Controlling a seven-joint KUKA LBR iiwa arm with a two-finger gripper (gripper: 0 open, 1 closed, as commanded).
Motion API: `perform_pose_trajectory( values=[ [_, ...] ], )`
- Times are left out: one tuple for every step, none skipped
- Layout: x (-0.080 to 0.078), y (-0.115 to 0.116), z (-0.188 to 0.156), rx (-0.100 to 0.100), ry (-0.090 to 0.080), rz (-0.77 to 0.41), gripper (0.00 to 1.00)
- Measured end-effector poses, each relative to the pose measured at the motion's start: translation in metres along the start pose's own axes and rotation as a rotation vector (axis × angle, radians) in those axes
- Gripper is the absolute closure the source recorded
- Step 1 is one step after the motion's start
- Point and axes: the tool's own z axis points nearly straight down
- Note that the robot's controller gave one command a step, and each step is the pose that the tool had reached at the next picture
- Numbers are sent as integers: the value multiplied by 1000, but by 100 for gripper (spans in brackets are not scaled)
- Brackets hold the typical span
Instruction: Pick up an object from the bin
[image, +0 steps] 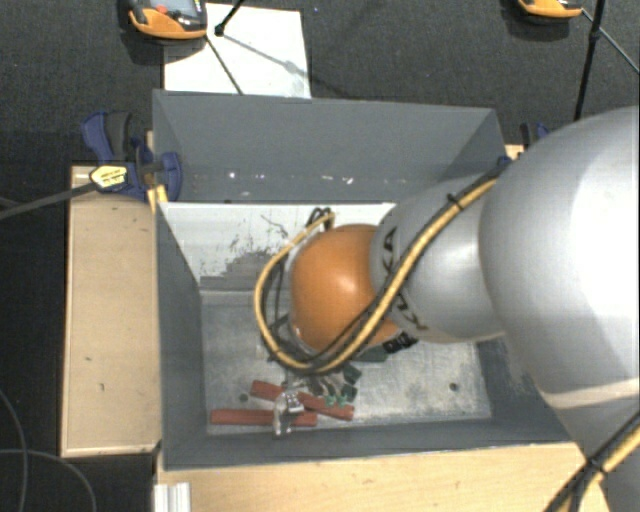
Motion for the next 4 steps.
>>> perform_pose_trajectory(
  values=[
    [3,5,-1,7,-8,26,0],
    [2,5,-1,9,-5,25,0],
    [5,5,-1,9,-8,70,0],
    [8,4,-1,9,-17,80,0]
  ],
)
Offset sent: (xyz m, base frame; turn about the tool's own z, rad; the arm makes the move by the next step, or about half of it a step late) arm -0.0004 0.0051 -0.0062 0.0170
